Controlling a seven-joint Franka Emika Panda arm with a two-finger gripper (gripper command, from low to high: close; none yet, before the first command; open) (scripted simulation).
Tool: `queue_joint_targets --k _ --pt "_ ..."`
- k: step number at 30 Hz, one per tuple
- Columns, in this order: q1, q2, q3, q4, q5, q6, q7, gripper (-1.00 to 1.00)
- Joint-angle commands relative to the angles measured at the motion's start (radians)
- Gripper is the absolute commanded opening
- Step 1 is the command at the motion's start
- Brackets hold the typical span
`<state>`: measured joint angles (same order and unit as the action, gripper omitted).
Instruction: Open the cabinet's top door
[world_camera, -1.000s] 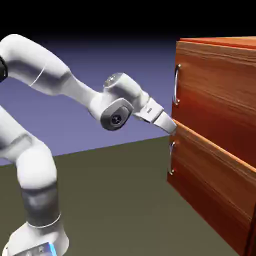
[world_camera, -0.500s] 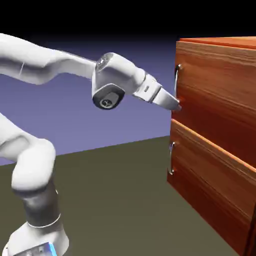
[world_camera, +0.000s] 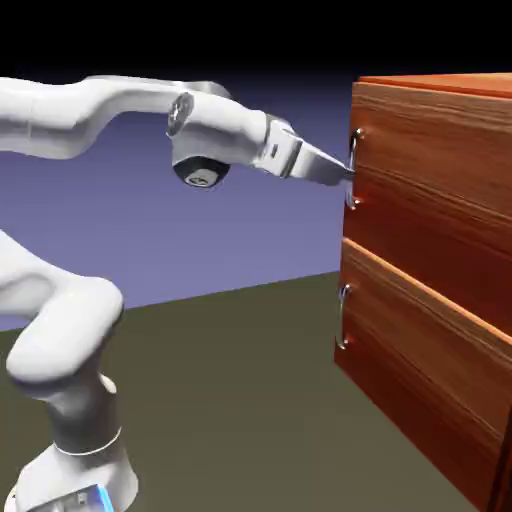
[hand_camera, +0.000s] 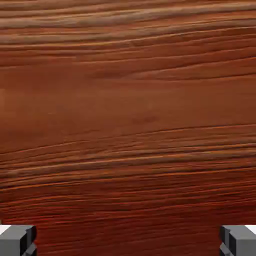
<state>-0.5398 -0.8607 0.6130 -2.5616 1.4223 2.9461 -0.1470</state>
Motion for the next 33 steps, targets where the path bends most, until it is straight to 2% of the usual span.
queue_joint_targets --k 1,29,33 --pt "-0.017 -0.009 0.019 0.008 0.044 -0.003 -0.027 0.0" --pt "-0.489 -0.258 0.544 0.22 1.261 -0.081 -0.788 0.0" --pt "-0.624 -0.239 0.615 0.321 1.301 -0.101 -0.802 0.0"
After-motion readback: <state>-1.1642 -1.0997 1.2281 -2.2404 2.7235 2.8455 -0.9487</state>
